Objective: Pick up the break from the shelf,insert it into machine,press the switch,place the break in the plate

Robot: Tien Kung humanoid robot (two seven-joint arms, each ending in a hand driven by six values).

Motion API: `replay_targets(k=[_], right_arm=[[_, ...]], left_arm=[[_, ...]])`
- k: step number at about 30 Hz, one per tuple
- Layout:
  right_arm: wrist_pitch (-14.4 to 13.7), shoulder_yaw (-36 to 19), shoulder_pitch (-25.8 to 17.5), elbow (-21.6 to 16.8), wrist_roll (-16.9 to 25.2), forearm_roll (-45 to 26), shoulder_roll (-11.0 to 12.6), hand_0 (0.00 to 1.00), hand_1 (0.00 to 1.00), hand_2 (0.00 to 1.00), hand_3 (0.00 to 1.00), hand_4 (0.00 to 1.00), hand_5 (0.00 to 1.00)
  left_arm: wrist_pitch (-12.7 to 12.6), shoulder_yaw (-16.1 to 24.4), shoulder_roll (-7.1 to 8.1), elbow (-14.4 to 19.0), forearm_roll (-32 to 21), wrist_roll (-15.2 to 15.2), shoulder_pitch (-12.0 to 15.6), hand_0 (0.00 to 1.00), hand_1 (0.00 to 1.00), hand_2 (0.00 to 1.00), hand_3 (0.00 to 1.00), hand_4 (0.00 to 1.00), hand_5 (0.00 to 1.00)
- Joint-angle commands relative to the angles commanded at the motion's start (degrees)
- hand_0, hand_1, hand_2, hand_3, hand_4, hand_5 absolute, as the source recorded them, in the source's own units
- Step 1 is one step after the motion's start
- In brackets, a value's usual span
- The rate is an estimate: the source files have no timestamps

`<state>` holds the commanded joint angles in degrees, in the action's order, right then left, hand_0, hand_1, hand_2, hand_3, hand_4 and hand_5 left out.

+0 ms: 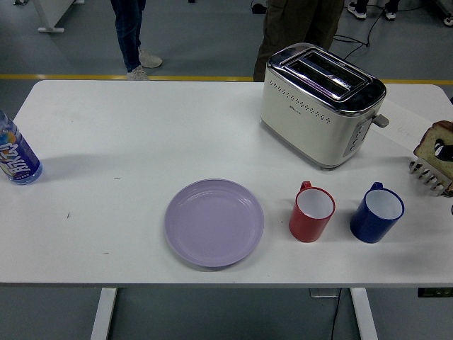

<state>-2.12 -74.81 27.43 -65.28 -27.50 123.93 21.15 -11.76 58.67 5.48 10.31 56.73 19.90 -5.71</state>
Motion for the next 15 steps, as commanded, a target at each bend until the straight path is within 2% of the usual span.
replay_targets(k=[15], right_arm=[[0.2,-0.1,-0.1,-2.3,-0.2,0.1,1.0,0.191,0.265,0.462,0.485,0.572,0.082]], left_arm=[[0.1,0.2,0.06,0.0,0.4,0.0,0.3,0.631,0.497,0.489,0.546,0.334,0.811]])
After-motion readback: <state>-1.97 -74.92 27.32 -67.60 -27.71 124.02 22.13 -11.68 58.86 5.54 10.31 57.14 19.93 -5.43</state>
